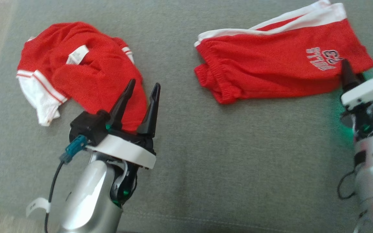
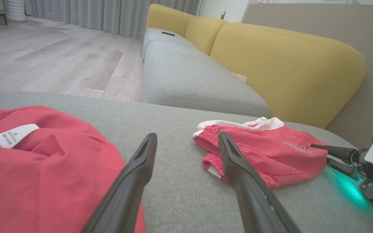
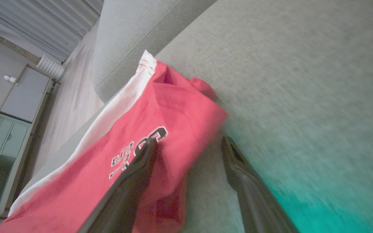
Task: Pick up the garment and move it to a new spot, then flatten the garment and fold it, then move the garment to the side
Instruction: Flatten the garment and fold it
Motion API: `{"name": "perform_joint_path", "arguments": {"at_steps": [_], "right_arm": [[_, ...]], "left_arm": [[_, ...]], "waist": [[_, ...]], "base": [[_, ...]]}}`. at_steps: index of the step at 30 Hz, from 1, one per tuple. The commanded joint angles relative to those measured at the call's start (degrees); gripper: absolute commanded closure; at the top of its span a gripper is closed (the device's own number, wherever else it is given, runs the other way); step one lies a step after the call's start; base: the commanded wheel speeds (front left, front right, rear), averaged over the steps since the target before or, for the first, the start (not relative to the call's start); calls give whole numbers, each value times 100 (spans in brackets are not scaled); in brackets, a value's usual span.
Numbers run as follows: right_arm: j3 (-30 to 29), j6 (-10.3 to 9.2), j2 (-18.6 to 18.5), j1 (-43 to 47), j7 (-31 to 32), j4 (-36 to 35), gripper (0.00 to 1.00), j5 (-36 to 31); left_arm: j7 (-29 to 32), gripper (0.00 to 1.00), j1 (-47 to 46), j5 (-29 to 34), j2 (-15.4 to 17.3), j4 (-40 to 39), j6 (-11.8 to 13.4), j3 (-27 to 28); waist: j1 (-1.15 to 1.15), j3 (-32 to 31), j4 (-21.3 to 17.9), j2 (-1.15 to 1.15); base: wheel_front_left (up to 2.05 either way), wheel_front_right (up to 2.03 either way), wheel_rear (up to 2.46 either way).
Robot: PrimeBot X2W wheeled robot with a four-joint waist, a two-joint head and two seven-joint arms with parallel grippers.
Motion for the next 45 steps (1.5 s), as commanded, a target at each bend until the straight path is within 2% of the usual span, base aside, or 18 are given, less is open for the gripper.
{"name": "perform_joint_path", "arguments": {"at_steps": [1, 6, 15, 16, 17, 24, 35, 45], "right_arm": [[58, -5, -92, -297, 108, -39, 0, -82], [-163, -5, -320, -688, 331, 419, 0, -397], [-205, -5, -685, -1354, 679, 1007, 0, -1020], [-197, -5, -709, -1406, 690, 1042, 60, -1070], [-196, -5, -728, -1448, 683, 1069, 100, -1110], [-140, -5, -743, -1532, 486, 1126, 100, -1198], [-94, -5, -875, -1170, -366, 1036, 100, -1023], [-665, -5, -1211, -542, -992, 1257, 100, -1220]], "left_arm": [[-35, 0, -226, -43, 43, -226, 40, 121], [-35, 0, -305, -145, 43, -267, 102, -3], [-35, 0, -407, -301, 42, -386, 184, -112], [-35, 0, -418, -309, 42, -387, 187, -116], [-35, 0, -427, -316, 42, -383, 192, -117], [-35, 0, -446, -334, 42, -334, 207, -85], [-35, 0, -351, -251, 42, -225, 159, -10], [-35, 0, -88, -172, 42, -157, 126, 73]], "waist": [[-1, 151, 186, 0], [-1, 306, 393, 0], [-1, 548, 594, 0], [-1, 559, 601, 0], [-1, 566, 603, 0], [-1, 514, 538, 0], [-1, 145, 223, 0], [-1, -302, -91, 0]], "base": [[0, 0, 0], [0, 0, 0], [0, 0, 0], [0, 0, 0], [0, 0, 0], [0, 0, 0], [0, 0, 0], [0, 0, 0]]}}
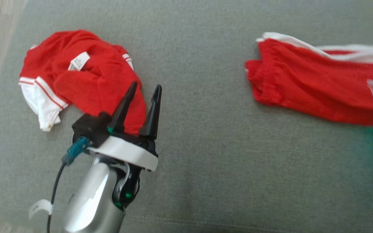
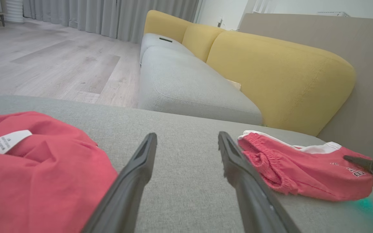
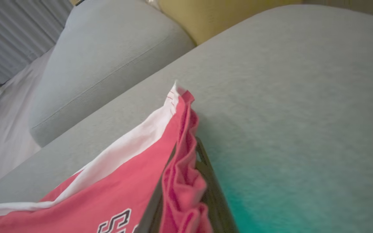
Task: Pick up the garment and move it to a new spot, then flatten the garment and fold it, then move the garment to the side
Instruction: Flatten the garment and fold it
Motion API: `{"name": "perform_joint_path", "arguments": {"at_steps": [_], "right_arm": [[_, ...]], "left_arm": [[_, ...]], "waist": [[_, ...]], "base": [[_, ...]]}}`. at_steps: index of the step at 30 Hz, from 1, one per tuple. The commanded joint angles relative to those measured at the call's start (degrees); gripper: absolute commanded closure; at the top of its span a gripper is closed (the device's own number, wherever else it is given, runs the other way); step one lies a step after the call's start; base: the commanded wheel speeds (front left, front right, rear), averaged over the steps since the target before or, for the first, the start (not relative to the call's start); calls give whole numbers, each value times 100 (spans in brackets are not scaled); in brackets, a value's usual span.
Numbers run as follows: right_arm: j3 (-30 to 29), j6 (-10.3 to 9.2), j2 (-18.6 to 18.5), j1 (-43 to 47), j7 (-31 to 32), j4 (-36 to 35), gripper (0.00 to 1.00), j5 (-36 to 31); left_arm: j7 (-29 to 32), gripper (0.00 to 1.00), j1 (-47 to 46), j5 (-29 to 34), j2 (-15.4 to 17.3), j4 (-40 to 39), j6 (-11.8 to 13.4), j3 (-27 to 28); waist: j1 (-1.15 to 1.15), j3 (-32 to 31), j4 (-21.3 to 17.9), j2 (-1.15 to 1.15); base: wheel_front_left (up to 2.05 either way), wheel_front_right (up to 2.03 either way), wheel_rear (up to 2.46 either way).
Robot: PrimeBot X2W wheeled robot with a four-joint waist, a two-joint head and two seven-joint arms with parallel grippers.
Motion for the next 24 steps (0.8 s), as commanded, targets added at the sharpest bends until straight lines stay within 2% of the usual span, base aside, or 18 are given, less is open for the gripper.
{"name": "perform_joint_path", "arguments": {"at_steps": [1, 6, 13, 20, 24], "right_arm": [[-196, -5, -184, 152, -224, -52, 100, -205], [-696, -5, -169, 406, -451, 66, 100, -544], [-806, -5, 116, 387, -505, -119, 100, -736], [-393, -5, 522, 330, -662, -509, 100, -627], [153, -5, 736, 452, -811, -852, 100, -560]], "left_arm": [[-35, 0, 19, 67, 52, -135, -31, 221], [-35, 0, 183, 113, 52, -110, -61, 310], [-35, 0, 305, 200, 52, -116, -110, 387], [-35, 0, 340, 218, 52, -75, -137, 378], [-35, 0, 406, 214, 52, -51, -146, 420]], "waist": [[0, -200, -123, 0], [0, -390, -229, 0], [0, -464, -327, 0], [0, -611, -289, 0], [0, -761, -221, 0]], "base": [[0, 0, 0], [0, 0, 0], [0, 0, 0], [0, 0, 0], [0, 0, 0]]}}
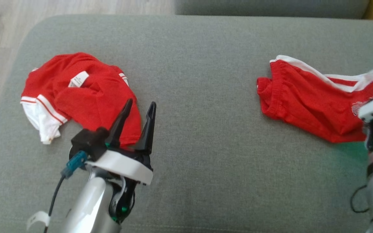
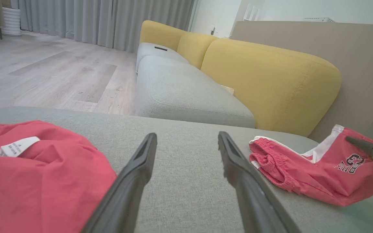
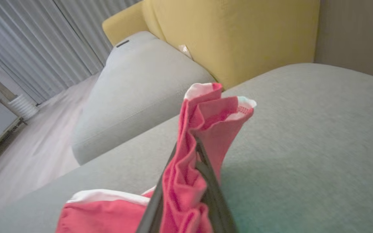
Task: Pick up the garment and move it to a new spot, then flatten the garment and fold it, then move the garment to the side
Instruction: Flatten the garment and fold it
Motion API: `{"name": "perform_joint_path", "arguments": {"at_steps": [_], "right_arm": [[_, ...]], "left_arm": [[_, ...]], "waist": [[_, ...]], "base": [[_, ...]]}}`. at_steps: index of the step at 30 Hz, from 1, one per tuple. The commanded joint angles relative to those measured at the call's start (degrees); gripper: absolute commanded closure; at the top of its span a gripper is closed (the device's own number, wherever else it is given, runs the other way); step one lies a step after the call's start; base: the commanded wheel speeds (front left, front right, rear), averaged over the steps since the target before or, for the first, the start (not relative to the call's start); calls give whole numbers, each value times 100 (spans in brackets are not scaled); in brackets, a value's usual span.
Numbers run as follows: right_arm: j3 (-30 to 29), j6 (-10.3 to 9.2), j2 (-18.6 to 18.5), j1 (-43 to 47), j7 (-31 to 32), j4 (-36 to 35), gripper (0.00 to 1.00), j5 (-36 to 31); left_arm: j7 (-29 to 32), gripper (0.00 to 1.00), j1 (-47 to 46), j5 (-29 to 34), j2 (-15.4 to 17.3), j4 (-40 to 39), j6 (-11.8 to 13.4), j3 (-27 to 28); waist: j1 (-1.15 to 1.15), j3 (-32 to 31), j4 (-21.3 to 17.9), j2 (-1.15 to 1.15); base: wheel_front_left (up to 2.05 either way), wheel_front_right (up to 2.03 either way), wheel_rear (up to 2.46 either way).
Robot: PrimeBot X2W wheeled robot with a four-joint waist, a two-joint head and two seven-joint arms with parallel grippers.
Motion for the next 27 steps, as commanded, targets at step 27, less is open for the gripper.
{"name": "perform_joint_path", "arguments": {"at_steps": [27], "right_arm": [[3248, -5, 346, 746, 399, -1117, 62, 1335]], "left_arm": [[-35, 0, 142, -44, 47, -236, 5, 250]], "waist": [[0, -69, 444, 0]], "base": [[0, 0, 0]]}}
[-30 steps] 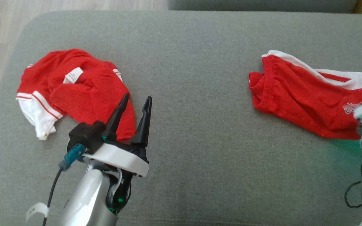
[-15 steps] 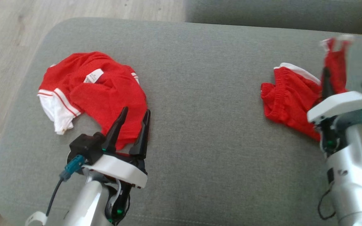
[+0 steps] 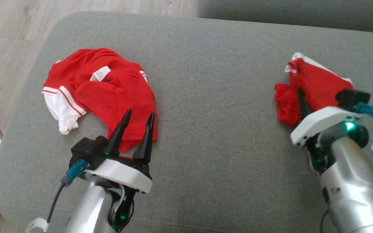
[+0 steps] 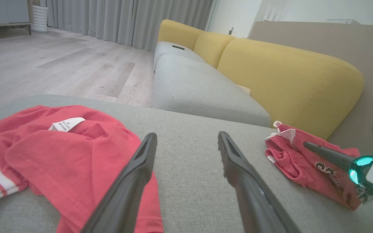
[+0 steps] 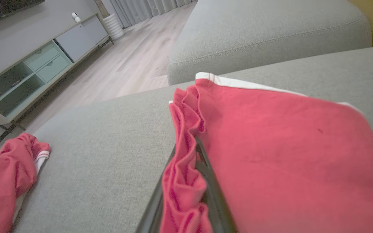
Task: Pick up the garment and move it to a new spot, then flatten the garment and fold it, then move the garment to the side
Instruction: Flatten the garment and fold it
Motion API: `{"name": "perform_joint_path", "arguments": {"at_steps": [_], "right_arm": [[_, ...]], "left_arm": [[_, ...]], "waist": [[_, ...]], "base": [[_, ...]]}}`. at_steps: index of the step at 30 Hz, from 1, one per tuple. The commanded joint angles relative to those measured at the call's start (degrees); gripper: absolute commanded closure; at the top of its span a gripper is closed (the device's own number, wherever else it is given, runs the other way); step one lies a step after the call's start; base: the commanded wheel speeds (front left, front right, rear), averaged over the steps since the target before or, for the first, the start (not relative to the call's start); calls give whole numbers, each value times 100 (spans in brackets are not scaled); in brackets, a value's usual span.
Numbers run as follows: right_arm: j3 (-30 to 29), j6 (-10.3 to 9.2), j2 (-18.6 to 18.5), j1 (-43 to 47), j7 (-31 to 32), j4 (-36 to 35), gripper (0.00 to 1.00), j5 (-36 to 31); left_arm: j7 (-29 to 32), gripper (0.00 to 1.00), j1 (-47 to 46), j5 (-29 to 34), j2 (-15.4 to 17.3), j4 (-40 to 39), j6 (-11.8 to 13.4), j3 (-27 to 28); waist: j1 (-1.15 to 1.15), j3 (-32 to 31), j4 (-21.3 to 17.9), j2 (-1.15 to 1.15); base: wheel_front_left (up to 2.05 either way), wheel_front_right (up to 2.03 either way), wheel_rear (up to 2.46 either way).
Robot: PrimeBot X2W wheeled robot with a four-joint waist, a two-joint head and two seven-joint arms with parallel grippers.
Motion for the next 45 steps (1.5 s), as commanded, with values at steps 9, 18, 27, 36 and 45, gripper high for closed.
{"name": "perform_joint_path", "arguments": {"at_steps": [9, 18, 27, 36, 45], "right_arm": [[1172, -5, 319, -64, -251, 252, 0, 289], [1417, -5, -285, 111, -915, -49, 0, 137], [569, -5, -744, 585, -1333, -776, 0, -834], [-418, -5, -90, 1528, -1413, -2188, 0, -1971], [-716, -5, 308, 2069, -1398, -2704, 0, -2344]], "left_arm": [[-35, 0, -96, -4, 42, -151, 37, 261], [-35, 0, 89, -5, 42, -209, 28, 367], [-35, 0, 70, -13, 42, -404, 46, 396], [-35, 0, 27, -3, 42, -445, 61, 447], [-35, 0, 327, 88, 42, -562, 55, 512]], "waist": [[0, -141, -290, 0], [0, -558, -793, 0], [0, -600, -1194, 0], [0, -550, -1448, 0], [0, -518, -1549, 0]], "base": [[0, 0, 0], [0, 0, 0], [0, 0, 0], [0, 0, 0], [0, 0, 0]]}}
